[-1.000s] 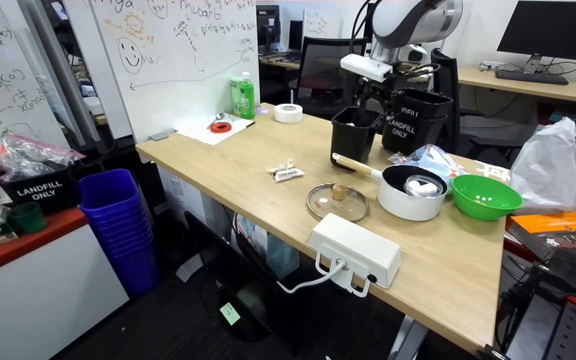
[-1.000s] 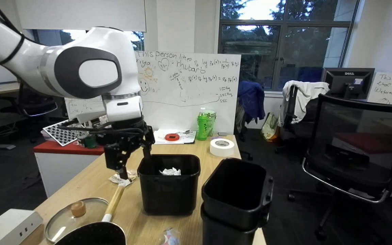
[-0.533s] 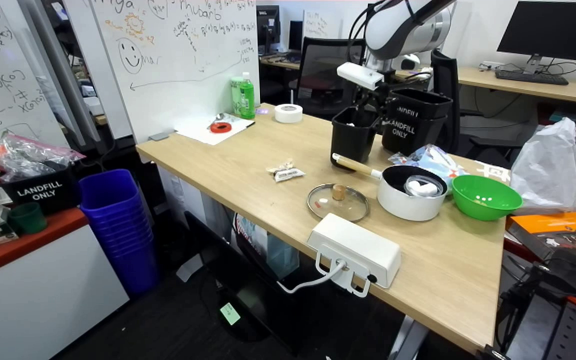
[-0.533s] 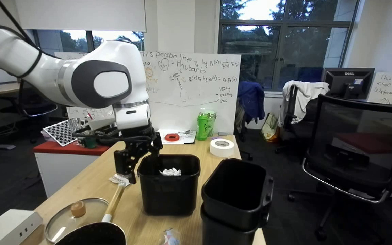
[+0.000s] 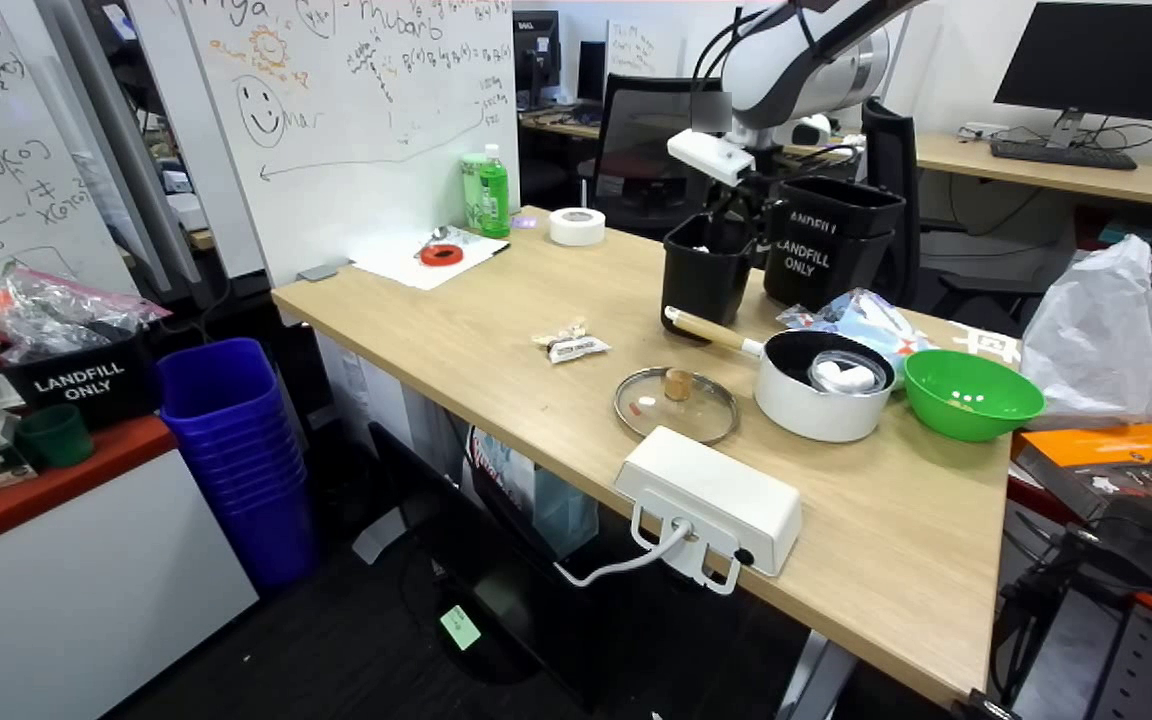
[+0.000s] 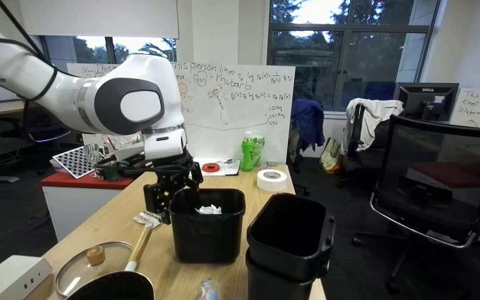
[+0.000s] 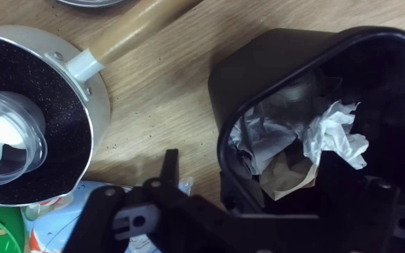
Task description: Stack the lone bin with the rest of the bins
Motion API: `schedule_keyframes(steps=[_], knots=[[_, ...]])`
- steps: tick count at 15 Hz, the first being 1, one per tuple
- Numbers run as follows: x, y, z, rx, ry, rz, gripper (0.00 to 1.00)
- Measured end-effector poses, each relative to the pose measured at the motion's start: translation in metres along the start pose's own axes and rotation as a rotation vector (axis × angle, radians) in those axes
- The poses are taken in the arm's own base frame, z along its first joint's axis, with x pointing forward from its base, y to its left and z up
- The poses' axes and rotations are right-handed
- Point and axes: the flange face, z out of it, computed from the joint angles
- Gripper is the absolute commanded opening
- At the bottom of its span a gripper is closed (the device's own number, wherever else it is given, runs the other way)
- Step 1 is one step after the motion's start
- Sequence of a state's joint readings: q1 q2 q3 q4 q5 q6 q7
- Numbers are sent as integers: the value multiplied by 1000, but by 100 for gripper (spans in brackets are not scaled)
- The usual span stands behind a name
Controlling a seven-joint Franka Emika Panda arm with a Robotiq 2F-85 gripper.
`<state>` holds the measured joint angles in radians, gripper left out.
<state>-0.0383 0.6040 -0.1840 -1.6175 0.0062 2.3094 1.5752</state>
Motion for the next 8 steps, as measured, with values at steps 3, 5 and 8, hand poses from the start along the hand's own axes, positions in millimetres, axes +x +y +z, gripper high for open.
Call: schedule_keyframes(steps=[3,5,8], knots=[[-7,-3,4,1,2,7,100],[-11,-4,6,0,2,22,100],[-11,-6,8,2,4,42,100]])
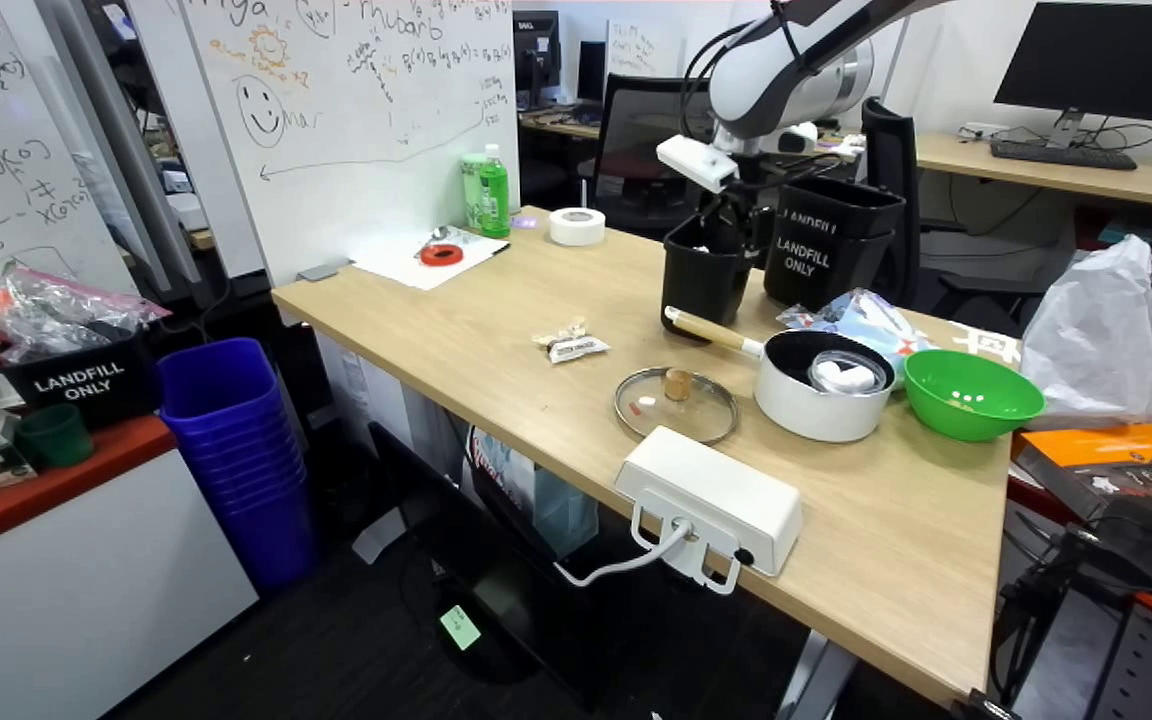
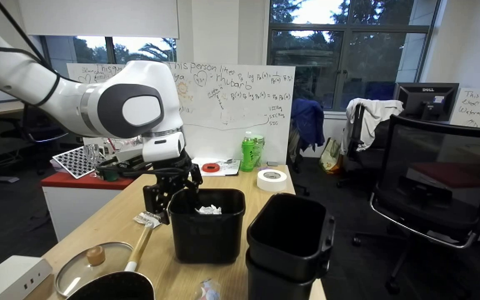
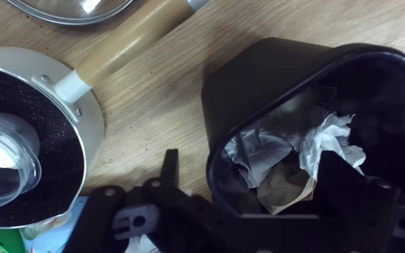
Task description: Stack the lone bin with the rest of the bins
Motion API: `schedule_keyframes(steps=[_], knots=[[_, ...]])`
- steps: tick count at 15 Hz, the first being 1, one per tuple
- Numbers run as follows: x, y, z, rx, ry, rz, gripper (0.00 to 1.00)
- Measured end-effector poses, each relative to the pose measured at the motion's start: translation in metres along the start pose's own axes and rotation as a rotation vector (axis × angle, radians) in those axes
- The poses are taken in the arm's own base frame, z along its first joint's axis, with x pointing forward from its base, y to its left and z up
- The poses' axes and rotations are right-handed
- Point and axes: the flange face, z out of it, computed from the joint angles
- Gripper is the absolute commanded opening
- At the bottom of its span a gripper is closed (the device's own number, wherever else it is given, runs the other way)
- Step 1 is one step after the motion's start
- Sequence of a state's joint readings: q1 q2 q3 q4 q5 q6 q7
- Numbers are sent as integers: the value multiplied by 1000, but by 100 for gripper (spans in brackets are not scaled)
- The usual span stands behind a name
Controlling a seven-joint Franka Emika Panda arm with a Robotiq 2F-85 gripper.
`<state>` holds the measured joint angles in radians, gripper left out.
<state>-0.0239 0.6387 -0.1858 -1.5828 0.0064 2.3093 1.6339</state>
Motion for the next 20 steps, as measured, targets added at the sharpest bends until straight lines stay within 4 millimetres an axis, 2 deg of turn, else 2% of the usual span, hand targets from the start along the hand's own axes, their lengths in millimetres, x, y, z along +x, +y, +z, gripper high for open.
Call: schedule_keyframes(steps=[7,11,13,20], knots=[[0,1,1,-5,0,2,100],[-1,5,17,-31,1,5,100],[-2,7,26,-43,-3,9,74],[-2,5,22,-32,-30,34,25]])
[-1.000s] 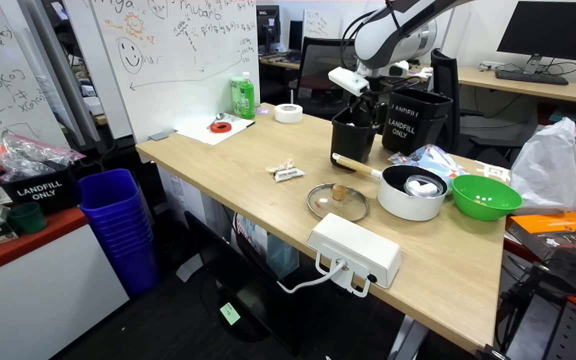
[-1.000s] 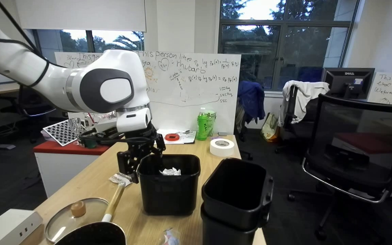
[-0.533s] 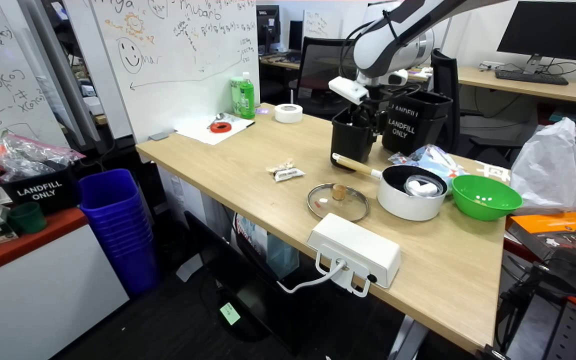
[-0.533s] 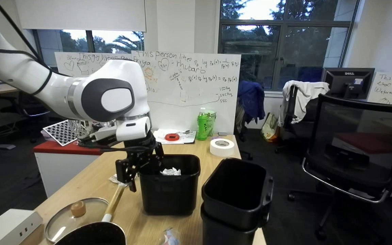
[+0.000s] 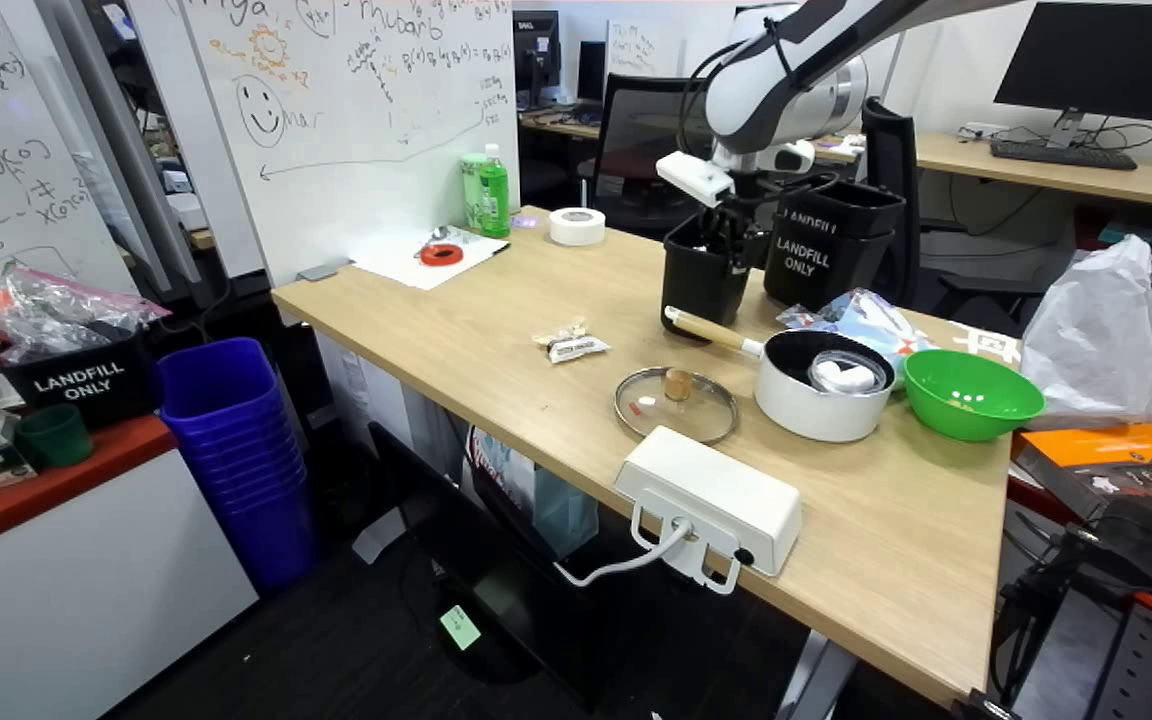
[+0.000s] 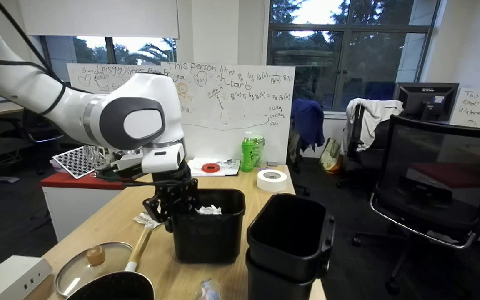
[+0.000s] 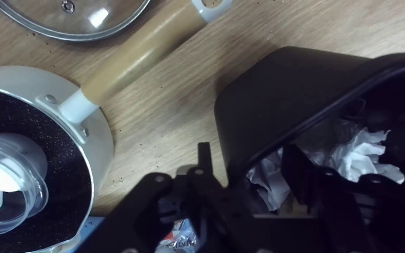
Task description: Stack the lone bin with the rest of the bins
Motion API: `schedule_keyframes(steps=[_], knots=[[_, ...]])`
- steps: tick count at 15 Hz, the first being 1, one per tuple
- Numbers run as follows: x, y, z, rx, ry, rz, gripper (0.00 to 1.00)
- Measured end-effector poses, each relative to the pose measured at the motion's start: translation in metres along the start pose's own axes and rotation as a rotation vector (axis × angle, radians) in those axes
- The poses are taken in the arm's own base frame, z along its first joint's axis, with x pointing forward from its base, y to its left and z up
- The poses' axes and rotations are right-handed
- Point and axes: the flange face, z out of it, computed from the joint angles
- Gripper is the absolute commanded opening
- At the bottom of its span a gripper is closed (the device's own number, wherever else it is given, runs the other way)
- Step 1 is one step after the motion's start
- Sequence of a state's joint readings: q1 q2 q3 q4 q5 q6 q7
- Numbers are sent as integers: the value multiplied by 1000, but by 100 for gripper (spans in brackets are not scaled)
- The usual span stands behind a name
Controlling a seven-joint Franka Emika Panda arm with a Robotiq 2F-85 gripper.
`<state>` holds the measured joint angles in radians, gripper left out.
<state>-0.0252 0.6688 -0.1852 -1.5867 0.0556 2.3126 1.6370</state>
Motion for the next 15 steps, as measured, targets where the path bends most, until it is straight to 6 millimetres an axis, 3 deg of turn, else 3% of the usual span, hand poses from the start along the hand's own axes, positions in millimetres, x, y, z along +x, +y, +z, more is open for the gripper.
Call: schedule_keyframes(steps=[3,4,11,15], knots=[[0,-1,-3,5,-1,1,3],[0,-1,-3,5,-1,1,1],[1,-1,-4,5,1,-21,1],[6,-3,-15,17,3,-90,1]])
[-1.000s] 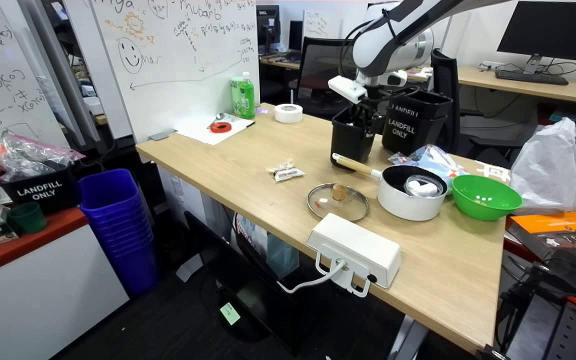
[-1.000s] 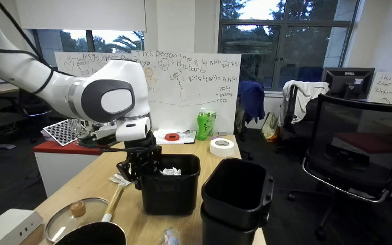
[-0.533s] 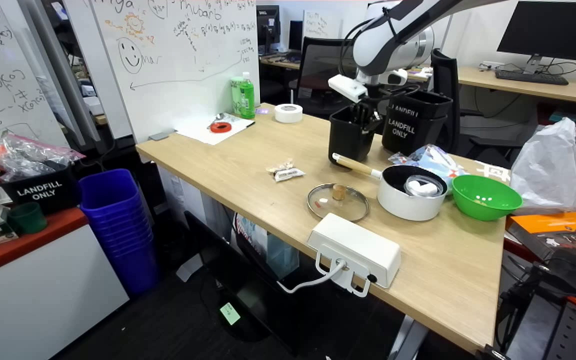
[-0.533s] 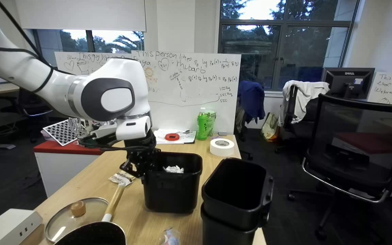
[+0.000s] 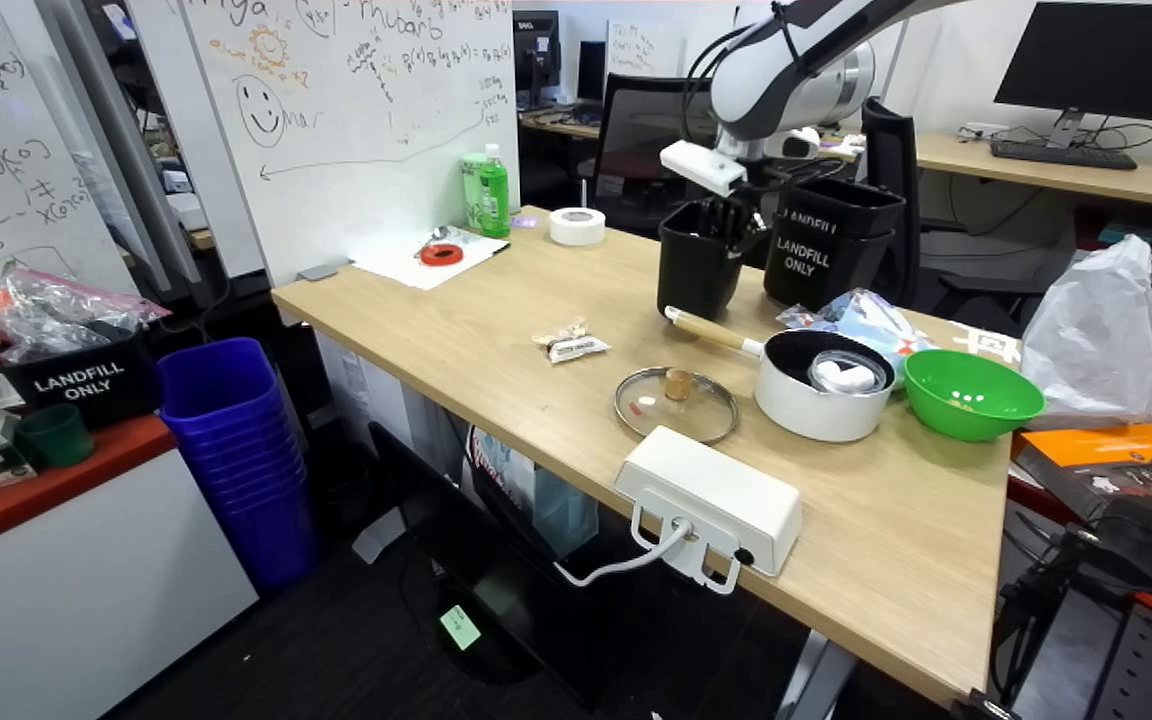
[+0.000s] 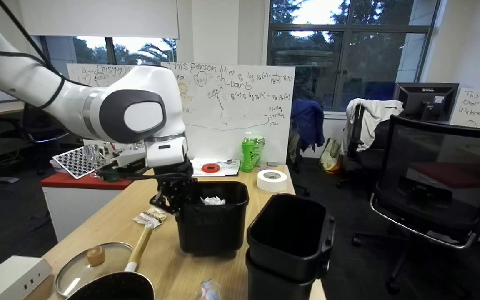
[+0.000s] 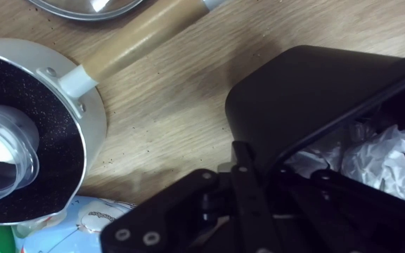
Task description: Stack the lone bin with the rest of the bins
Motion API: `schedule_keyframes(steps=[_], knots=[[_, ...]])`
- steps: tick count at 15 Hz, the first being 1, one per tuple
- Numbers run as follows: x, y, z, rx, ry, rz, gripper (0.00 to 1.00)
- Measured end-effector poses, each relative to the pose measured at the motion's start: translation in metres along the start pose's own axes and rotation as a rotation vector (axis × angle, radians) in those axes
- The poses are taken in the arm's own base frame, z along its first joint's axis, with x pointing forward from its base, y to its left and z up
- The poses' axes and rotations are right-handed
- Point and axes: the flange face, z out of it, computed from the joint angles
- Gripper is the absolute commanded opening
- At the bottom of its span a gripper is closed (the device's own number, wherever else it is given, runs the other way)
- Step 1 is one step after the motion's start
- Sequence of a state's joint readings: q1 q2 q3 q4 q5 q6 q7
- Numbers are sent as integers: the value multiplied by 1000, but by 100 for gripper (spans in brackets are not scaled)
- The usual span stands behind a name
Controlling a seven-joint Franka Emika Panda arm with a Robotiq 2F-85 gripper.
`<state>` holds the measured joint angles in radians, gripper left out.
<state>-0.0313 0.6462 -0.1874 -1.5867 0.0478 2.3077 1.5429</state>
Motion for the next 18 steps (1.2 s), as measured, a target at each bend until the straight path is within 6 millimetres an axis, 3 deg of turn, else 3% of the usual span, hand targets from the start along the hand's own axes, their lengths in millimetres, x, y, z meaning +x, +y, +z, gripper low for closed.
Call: schedule_keyframes(steps=[8,14,18], knots=[[17,6,-60,-34,21,-197,1],[17,24,-80,-155,-31,-505,1],[27,27,-84,-164,-67,-717,1]])
